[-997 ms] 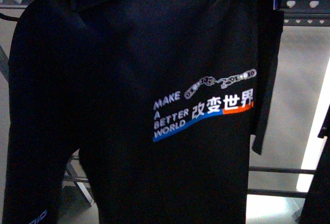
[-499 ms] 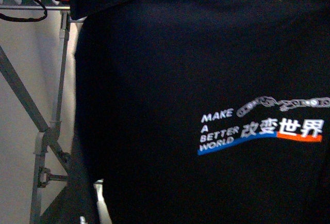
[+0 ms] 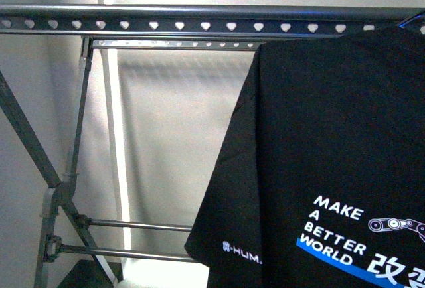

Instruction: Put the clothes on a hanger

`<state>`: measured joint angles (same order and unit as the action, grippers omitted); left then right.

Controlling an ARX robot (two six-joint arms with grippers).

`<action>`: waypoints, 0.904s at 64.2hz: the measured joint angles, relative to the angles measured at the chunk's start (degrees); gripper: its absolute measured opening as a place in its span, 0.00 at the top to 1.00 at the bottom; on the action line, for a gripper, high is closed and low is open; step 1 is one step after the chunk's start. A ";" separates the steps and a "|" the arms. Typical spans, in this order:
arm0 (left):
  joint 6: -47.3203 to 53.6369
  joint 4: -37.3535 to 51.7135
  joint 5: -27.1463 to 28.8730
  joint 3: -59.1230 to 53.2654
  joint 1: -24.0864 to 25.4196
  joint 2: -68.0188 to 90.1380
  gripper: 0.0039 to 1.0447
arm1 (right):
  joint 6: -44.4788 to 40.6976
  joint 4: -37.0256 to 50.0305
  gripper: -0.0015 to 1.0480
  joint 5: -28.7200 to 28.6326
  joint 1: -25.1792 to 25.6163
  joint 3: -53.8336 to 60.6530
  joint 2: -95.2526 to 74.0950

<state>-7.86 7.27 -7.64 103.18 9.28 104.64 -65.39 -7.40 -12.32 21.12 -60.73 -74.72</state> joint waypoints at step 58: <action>7.56 34.07 7.54 -87.36 -9.22 -46.88 0.97 | 0.92 -4.09 0.96 36.70 -9.40 -28.30 -24.39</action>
<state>-0.30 41.34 -0.10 15.81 0.05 57.76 -64.47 -11.49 24.38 11.73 -89.03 -99.11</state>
